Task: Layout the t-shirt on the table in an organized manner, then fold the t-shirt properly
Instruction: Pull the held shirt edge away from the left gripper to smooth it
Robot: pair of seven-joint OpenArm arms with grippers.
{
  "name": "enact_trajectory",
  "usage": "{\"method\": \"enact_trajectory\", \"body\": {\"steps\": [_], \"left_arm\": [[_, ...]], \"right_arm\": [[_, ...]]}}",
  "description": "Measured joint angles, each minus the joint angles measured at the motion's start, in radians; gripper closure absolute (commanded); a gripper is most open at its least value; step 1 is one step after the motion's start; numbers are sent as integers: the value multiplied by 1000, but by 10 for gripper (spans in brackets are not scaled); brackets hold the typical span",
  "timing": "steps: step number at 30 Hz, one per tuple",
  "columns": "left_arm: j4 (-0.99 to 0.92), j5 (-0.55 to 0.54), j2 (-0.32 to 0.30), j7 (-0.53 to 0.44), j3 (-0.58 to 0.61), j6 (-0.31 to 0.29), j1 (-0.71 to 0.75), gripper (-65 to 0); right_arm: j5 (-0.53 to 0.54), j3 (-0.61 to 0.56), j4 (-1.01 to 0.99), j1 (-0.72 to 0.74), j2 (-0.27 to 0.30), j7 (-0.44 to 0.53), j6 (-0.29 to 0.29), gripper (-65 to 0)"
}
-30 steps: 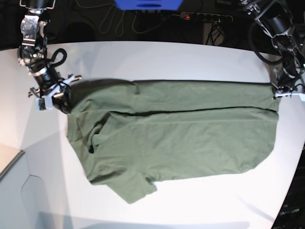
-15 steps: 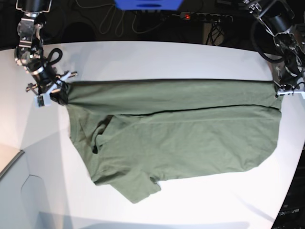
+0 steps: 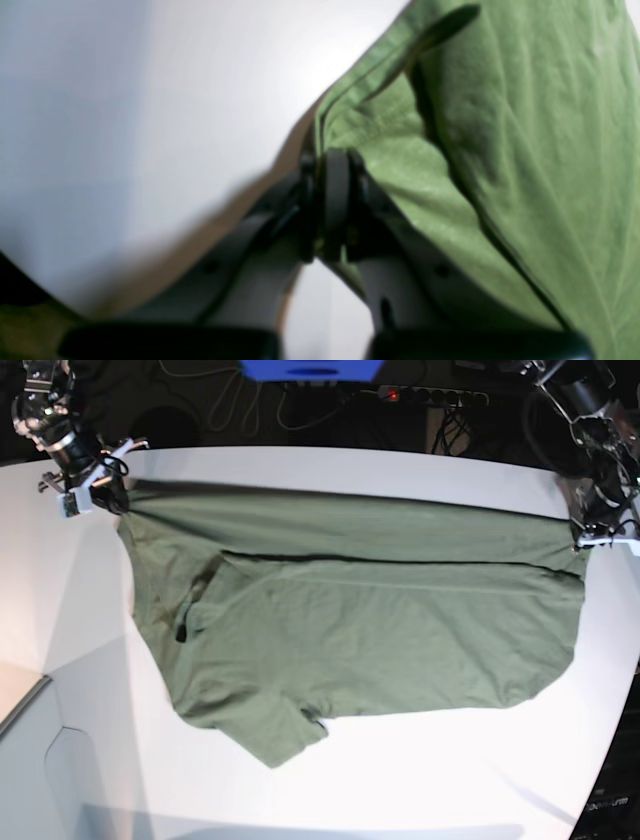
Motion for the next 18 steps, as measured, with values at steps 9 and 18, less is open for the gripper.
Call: {"method": "enact_trajectory", "body": {"steps": [9,18], "left_arm": [[174,23,53,28,-5,12,138,0],[220,17,64,20,-1,9,154,0]], "right_arm": [[-1,70,32,-62,-50,1,6,0],[-3,47,100,-149,-109,0,5,0]]}}
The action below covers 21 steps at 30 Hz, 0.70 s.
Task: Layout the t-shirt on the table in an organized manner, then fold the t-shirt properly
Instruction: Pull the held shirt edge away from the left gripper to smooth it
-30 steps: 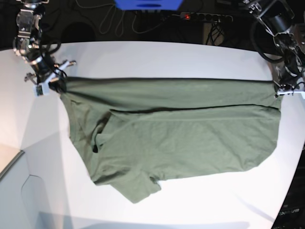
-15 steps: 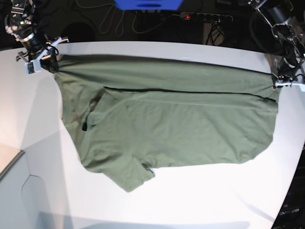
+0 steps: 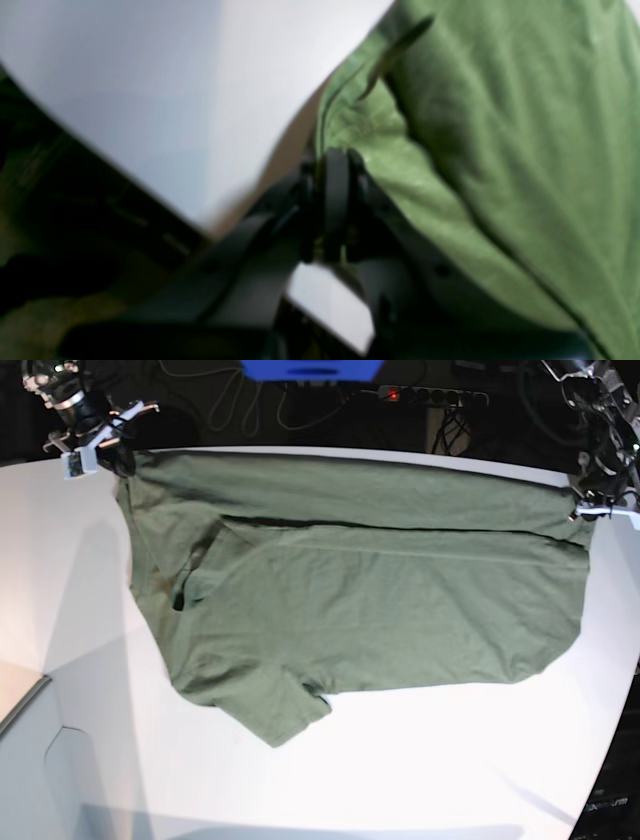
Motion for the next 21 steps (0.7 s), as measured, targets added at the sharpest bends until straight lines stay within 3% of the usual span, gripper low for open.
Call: {"method": "enact_trajectory", "body": {"steps": [16,19,21], "left_arm": [[6,1,6,-1,0,0,0,0],[6,3,3,6,0,1,2,-1],[8,2,-3,64,1,0,-2,-1]], "right_arm": [[0,3,0,-39,-4,0,0,0],[0,3,1,-40,10,-1,2,-75],[-3,7,13,-42,24,-5,0,-145]]}}
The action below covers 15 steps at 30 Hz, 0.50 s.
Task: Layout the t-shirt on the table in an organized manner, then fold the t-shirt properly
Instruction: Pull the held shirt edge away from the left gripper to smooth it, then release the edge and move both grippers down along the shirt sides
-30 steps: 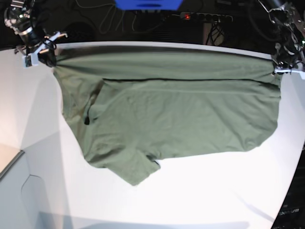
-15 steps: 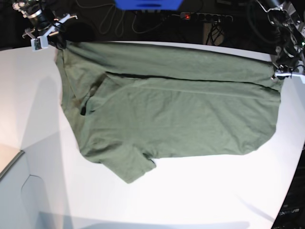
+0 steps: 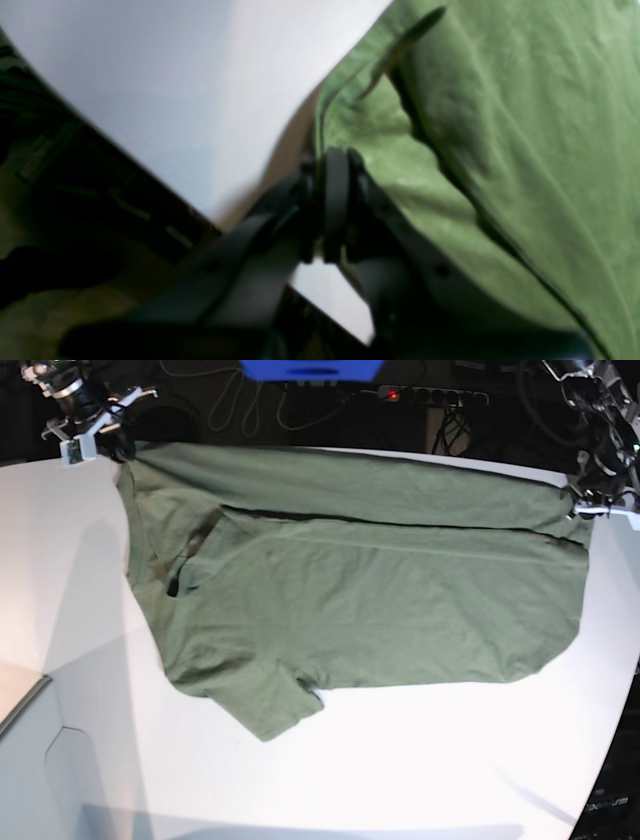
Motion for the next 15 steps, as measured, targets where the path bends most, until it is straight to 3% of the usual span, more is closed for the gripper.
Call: {"method": "enact_trajectory", "body": {"steps": [3,6,13,15], "left_arm": [[3,0,-4,60,-1,0,-13,-1],[34,6,-10,81,-1,0,-15,-22],[108,0,-2,78,-5,0,-13,-266],[109,1,4,79,-5,0,-12,-296]], "right_arm": [[0,39,45,1,-5,2,0,-254],[3,77,80,6,-10,4,-1,-321],[0,110,109,107,-27,-2,0,-339],[-2,109,103,162,-26,-6,3,-340]]}}
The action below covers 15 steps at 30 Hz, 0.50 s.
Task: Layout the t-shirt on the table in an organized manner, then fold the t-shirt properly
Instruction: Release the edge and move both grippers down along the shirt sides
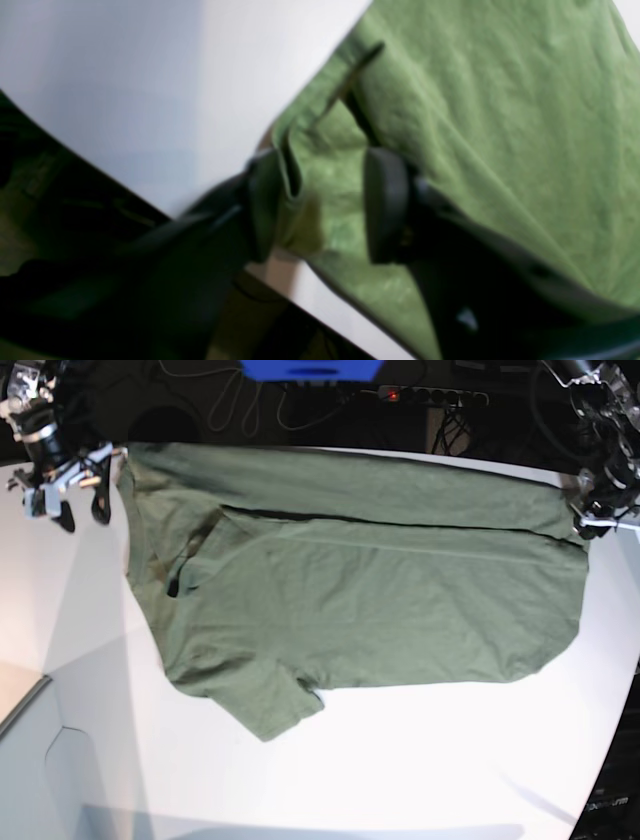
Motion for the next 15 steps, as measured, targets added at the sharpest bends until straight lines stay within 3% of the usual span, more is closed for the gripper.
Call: {"method": "enact_trajectory", "body": {"steps": [2,5,9,15], "left_arm": [[13,-1,6,0,0,0,2,-319],[32,2,5,0,0,4,-4,-331],[80,-1,5,-2,-1,7,-6,-332],[120,10,-1,-7,-2,7,-39,-332]], "right_arm": [[1,0,-17,70,0,-15,-2,-341],[-12,-20,-63,223,2,-144,2,-341],[-134,-56,-189,460,0,-275,10,-368],[-282,-96,-549,728,0,-308,6,-390]]}}
